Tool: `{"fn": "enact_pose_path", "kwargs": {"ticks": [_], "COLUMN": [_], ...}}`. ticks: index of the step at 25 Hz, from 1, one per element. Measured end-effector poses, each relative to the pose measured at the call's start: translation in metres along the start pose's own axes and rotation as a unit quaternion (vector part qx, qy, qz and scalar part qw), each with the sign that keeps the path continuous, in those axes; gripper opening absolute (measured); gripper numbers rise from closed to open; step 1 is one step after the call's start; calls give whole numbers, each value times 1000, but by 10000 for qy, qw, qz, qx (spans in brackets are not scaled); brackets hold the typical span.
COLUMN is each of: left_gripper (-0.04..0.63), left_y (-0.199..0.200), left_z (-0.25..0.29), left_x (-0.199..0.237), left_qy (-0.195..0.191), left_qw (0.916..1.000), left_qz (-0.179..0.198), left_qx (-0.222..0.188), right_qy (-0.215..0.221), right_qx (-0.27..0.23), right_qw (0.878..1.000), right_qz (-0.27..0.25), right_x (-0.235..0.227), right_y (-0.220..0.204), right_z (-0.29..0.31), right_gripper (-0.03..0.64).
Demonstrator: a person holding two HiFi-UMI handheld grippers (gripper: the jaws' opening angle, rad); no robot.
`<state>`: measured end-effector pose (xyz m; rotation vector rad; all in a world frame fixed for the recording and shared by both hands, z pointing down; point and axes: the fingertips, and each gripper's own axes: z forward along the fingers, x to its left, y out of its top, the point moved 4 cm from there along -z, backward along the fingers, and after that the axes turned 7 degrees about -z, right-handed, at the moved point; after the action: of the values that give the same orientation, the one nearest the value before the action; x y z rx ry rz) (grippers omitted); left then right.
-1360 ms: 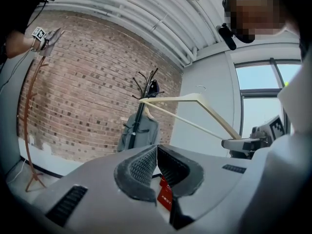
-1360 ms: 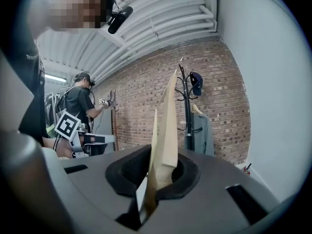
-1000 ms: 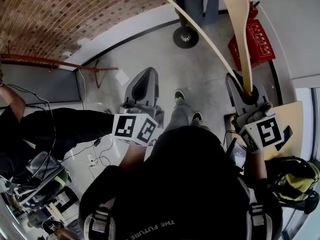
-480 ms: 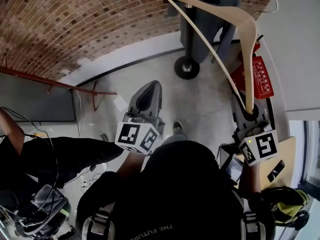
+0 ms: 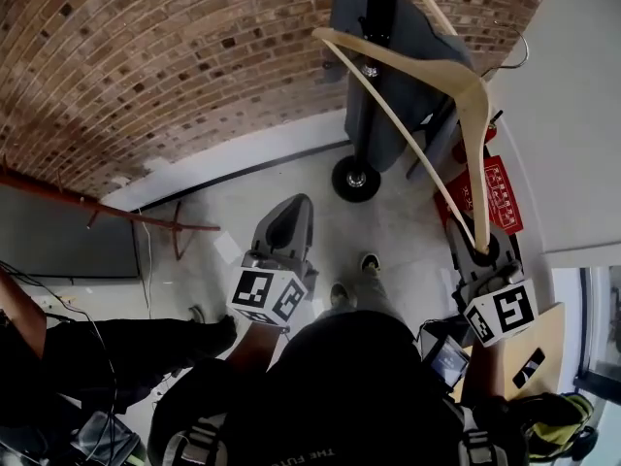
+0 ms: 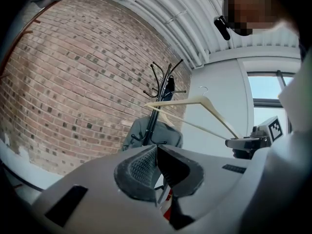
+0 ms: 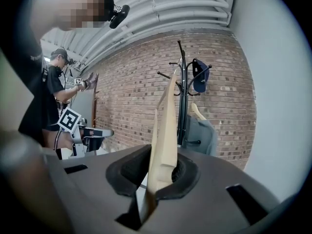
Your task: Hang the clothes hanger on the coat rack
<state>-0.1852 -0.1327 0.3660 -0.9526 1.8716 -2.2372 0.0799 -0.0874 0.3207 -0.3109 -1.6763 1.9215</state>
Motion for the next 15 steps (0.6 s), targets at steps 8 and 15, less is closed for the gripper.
{"fn": "enact_pose_path", "kwargs": {"ticks": [8, 15], "left_gripper": [23, 23], "left_y": [21, 36], "left_z": [64, 130], "left_x": [14, 12], "left_qy": [168, 291], "left_qw": [9996, 9987], "left_qz": [178, 335], "left_qx": [-170, -252], "right_qy": [693, 1434], "right_qx": [-146, -37], "right_qw": [9969, 9882], "right_qz": [-341, -535], "right_x": [-64, -138], "right_y": [10, 11], "right_z": [50, 96], "right_gripper": [43, 43]}}
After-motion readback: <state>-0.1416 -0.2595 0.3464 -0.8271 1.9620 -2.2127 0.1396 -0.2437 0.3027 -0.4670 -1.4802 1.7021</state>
